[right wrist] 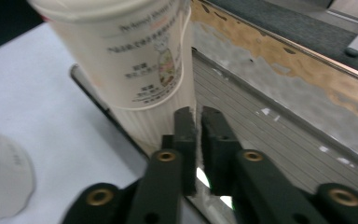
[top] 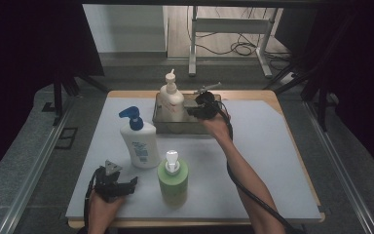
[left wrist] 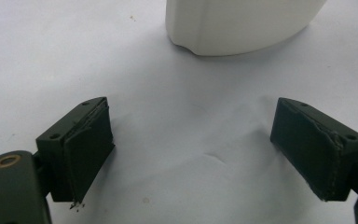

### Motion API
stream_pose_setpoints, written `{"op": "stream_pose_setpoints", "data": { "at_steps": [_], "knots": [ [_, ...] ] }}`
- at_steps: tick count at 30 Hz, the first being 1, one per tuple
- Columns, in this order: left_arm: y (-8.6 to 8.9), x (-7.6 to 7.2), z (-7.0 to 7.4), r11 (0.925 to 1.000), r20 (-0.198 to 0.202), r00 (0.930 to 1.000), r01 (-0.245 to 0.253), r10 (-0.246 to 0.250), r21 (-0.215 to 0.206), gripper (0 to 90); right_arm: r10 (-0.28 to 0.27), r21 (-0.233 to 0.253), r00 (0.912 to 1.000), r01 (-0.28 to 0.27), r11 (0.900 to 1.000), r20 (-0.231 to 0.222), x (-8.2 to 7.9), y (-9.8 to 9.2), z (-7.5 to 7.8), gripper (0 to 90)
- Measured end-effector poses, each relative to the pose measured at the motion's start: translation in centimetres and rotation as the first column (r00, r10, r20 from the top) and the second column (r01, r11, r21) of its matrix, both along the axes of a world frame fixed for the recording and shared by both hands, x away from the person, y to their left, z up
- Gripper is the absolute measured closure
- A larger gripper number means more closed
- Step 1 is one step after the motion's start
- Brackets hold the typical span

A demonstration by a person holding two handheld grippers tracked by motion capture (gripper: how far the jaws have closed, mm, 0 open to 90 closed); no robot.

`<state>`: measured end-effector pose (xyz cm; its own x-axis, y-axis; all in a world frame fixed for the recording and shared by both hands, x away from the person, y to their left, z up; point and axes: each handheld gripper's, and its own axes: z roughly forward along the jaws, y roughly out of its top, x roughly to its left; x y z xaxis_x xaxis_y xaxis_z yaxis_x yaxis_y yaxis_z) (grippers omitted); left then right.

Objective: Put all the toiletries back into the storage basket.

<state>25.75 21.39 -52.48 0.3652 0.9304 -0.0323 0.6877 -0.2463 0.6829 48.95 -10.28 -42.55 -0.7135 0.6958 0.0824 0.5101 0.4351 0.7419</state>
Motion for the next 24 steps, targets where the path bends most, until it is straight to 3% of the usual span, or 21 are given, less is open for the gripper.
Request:
{"op": "stream_pose_setpoints", "data": {
  "at_steps": [9,16,24],
  "knots": [
    [0.0,0.0,0.0,1.0,0.0,1.0,0.0,0.0,0.0,12.3,-0.059,-0.025,0.9971,0.058,0.998,-0.048,1.1,1.4,-1.7,90.0],
    [0.0,0.0,0.0,1.0,0.0,1.0,0.0,0.0,0.001,12.3,-0.074,-0.044,0.9947,0.071,0.997,-0.071,1.6,2.3,-2.7,90.0],
    [0.0,0.0,0.0,1.0,0.001,1.0,0.0,0.0,-0.001,12.3,-0.091,-0.027,0.9917,0.088,0.996,-0.092,2.0,2.5,-3.0,89.9]
  ]
}}
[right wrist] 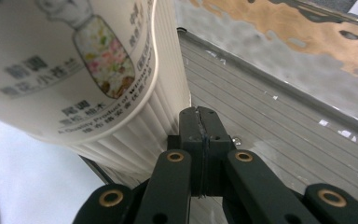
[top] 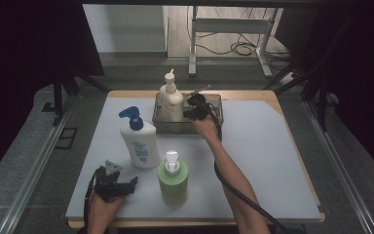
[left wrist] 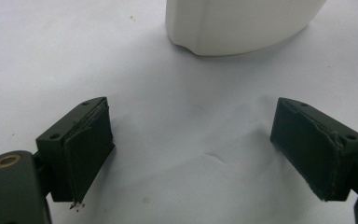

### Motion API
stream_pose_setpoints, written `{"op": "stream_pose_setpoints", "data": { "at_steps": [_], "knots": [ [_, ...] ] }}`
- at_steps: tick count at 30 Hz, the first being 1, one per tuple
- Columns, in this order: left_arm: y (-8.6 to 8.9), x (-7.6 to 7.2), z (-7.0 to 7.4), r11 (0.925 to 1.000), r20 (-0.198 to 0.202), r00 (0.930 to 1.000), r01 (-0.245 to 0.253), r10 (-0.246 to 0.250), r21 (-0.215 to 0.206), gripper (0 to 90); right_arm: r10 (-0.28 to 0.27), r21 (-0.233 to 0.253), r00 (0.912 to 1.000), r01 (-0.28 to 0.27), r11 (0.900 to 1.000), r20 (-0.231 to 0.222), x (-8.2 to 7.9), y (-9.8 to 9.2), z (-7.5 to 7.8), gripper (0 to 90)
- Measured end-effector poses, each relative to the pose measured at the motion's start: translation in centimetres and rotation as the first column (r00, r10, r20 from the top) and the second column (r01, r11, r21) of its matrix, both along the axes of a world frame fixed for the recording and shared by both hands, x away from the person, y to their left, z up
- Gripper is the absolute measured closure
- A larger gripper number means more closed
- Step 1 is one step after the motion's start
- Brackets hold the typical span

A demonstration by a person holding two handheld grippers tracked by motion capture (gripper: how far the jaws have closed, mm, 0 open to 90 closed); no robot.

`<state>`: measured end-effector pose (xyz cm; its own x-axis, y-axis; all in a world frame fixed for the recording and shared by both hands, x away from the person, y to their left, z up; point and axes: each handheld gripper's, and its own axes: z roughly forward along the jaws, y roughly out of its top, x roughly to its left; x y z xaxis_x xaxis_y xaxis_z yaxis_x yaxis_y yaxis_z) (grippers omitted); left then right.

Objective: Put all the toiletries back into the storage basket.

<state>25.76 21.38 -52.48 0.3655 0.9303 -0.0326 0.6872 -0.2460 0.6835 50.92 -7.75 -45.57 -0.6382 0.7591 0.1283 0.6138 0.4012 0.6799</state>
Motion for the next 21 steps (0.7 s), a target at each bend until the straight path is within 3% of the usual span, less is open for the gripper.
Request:
{"op": "stream_pose_setpoints", "data": {
  "at_steps": [21],
  "knots": [
    [0.0,0.0,0.0,1.0,0.0,1.0,-0.001,0.001,0.0,12.3,0.037,0.006,0.9992,-0.037,0.999,-0.014,-0.1,2.3,-0.8,89.8]
  ]
}}
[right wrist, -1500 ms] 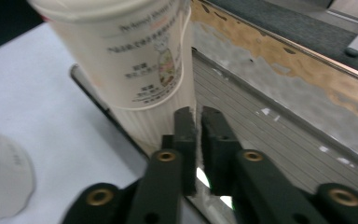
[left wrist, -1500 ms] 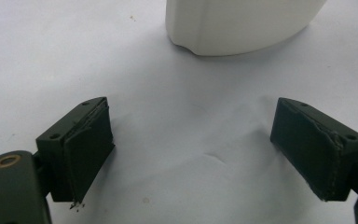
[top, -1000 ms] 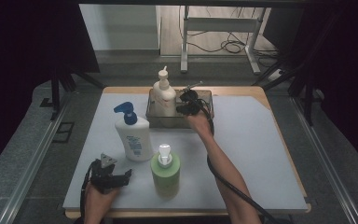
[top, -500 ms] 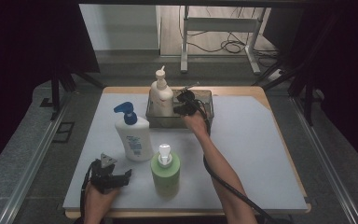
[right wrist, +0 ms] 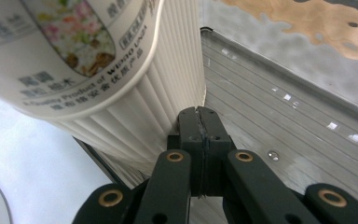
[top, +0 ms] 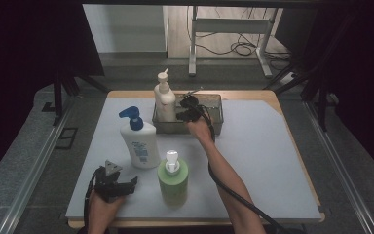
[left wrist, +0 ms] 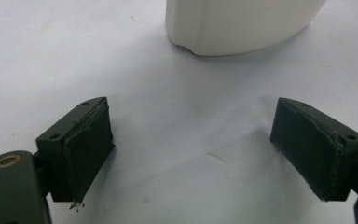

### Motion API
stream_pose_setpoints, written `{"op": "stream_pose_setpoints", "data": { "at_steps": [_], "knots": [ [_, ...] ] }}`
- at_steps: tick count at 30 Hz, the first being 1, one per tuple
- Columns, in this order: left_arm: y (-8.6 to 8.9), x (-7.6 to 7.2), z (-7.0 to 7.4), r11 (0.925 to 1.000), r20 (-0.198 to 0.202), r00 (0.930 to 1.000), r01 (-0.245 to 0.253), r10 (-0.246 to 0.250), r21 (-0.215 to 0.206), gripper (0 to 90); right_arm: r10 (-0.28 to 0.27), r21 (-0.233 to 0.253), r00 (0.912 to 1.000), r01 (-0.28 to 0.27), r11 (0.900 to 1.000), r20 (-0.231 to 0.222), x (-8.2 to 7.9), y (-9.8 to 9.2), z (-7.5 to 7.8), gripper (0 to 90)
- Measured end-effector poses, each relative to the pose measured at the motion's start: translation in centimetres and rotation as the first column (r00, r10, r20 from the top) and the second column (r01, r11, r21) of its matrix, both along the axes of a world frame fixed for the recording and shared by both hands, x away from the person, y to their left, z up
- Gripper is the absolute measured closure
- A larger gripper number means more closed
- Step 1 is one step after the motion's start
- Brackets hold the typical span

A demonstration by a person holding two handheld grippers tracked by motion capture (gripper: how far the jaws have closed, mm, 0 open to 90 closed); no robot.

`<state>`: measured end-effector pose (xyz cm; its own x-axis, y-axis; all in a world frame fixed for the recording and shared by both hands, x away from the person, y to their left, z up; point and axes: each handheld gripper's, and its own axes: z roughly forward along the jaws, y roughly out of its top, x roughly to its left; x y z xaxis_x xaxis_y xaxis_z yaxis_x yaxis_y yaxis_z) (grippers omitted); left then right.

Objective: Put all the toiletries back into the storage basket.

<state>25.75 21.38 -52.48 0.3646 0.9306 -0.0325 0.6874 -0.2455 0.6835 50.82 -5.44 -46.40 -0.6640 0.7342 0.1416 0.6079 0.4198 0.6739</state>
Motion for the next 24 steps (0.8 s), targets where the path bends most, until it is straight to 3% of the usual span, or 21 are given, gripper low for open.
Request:
{"op": "stream_pose_setpoints", "data": {
  "at_steps": [24],
  "knots": [
    [0.0,0.0,0.0,1.0,-0.001,1.0,0.0,0.0,0.0,12.2,0.014,0.006,0.9999,-0.014,1.0,-0.001,0.0,1.7,0.0,89.8]
  ]
}}
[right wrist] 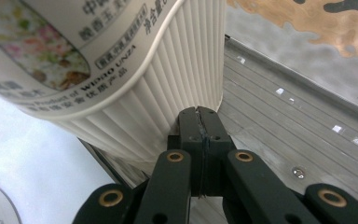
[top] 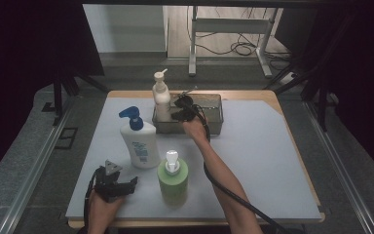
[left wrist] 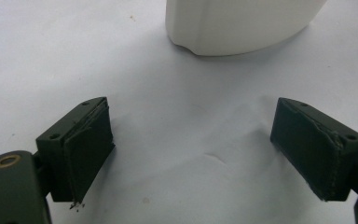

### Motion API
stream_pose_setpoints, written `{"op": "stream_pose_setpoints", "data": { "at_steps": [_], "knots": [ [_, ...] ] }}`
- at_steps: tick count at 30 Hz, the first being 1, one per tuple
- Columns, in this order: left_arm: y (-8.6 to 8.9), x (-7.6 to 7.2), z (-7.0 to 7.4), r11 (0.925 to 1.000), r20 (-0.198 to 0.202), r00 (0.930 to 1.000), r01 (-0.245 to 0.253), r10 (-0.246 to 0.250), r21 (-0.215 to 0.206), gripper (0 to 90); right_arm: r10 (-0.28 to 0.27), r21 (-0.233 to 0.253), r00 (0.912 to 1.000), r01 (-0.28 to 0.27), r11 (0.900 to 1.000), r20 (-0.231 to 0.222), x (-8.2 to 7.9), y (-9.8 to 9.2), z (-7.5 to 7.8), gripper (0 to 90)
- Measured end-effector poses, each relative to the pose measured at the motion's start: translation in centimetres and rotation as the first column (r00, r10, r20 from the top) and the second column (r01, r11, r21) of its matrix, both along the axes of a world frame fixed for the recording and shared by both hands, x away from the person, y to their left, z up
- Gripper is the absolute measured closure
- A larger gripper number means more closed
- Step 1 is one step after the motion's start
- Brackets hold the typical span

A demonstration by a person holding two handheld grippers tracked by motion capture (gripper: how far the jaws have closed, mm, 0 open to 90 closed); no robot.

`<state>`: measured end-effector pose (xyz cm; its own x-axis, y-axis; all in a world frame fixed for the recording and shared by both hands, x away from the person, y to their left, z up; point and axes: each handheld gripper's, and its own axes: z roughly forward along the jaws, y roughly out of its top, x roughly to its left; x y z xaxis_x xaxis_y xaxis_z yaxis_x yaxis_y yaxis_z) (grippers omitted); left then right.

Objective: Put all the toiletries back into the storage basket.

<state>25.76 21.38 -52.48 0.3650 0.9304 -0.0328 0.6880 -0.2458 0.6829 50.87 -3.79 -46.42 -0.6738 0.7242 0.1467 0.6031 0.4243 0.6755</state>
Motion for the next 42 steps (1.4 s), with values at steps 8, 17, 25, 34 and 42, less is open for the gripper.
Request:
{"op": "stream_pose_setpoints", "data": {
  "at_steps": [8,17,25,34,42],
  "knots": [
    [0.0,0.0,0.0,1.0,0.0,1.0,0.0,0.0,0.0,12.2,0.026,0.018,0.9996,-0.026,0.999,-0.003,-0.2,0.6,0.0,89.8],
    [0.0,0.0,0.0,1.0,0.0,1.0,0.0,0.0,0.0,12.2,0.028,0.024,0.9996,-0.028,0.999,0.007,-0.4,0.9,0.2,89.9],
    [0.0,0.0,0.0,1.0,-0.001,1.0,0.0,0.0,0.0,12.2,0.02,0.03,0.9998,-0.021,0.999,0.008,-0.5,0.9,0.2,89.9],
    [0.0,0.0,0.0,1.0,0.0,1.0,0.0,0.0,0.0,12.2,0.028,0.025,0.9995,-0.028,0.999,0.015,-0.6,0.7,0.5,88.0],
    [0.0,0.0,0.0,1.0,-0.001,1.0,0.001,-0.001,0.001,12.2,0.041,0.02,0.9983,-0.041,0.999,0.042,-1.1,0.1,1.2,82.3]
  ]
}}
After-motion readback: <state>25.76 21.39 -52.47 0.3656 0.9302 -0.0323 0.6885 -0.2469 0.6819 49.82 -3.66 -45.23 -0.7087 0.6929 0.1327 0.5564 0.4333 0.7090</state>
